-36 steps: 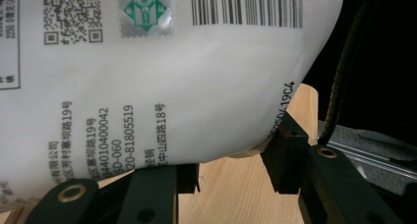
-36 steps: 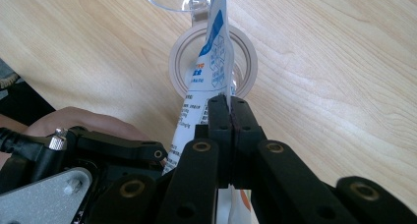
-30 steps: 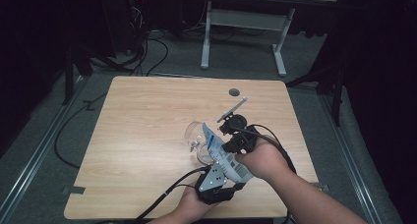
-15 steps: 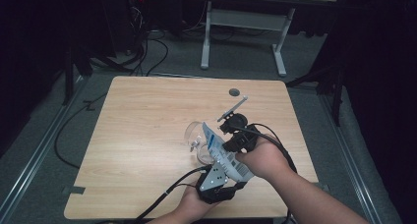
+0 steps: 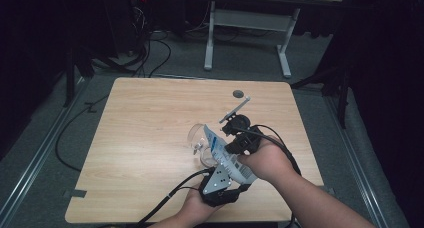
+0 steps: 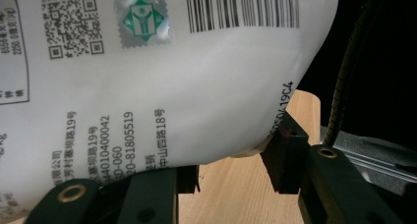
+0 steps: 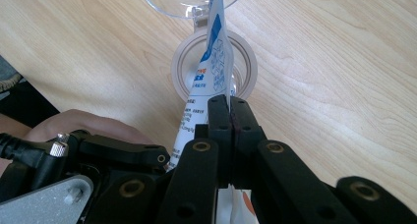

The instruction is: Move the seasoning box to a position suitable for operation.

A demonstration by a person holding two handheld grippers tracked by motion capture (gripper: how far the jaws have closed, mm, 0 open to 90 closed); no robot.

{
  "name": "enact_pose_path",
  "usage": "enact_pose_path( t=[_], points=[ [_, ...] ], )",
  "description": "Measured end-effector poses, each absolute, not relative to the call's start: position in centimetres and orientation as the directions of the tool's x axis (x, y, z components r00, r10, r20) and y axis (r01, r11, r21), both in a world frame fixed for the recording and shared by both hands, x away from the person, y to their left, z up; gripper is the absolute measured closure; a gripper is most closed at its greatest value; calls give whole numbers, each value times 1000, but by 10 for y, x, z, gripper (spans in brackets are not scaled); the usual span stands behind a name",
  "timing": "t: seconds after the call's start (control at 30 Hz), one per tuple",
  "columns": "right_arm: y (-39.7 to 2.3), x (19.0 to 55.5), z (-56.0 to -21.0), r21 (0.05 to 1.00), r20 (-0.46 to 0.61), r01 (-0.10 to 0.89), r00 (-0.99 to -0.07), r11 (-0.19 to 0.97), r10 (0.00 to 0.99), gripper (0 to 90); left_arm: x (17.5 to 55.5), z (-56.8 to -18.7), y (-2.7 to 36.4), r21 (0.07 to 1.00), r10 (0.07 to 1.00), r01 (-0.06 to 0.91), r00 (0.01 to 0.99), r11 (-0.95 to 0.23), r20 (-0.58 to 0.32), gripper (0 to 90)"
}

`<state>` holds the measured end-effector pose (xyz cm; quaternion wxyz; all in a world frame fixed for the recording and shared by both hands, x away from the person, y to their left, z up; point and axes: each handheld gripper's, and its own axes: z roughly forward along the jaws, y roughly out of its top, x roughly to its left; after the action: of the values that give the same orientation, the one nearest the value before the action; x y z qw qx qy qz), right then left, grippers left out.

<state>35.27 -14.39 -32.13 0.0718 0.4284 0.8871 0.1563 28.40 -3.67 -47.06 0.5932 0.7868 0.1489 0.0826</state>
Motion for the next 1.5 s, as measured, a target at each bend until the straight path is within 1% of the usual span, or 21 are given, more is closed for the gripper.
enact_pose_path(
  t=[0.47,1.1,1.2,1.27,1.5],
  points=[
    [-141,353,-322,325,-4,722,-645,611,764,900,284,-471,-36,958,333,137,942,-252,-47,629],
    [-141,353,-322,331,-6,716,-650,615,760,899,284,-470,-37,959,332,141,942,-245,-54,628],
    [-141,354,-322,329,-10,718,-646,613,763,900,284,-470,-37,959,330,143,942,-246,-56,628],
    [-139,351,-322,315,-3,745,-619,588,785,900,284,-470,-37,959,329,144,942,-245,-58,628],
    [-139,352,-321,318,-2,742,-622,591,783,900,284,-469,-37,959,331,144,942,-245,-57,628]
  ],
)
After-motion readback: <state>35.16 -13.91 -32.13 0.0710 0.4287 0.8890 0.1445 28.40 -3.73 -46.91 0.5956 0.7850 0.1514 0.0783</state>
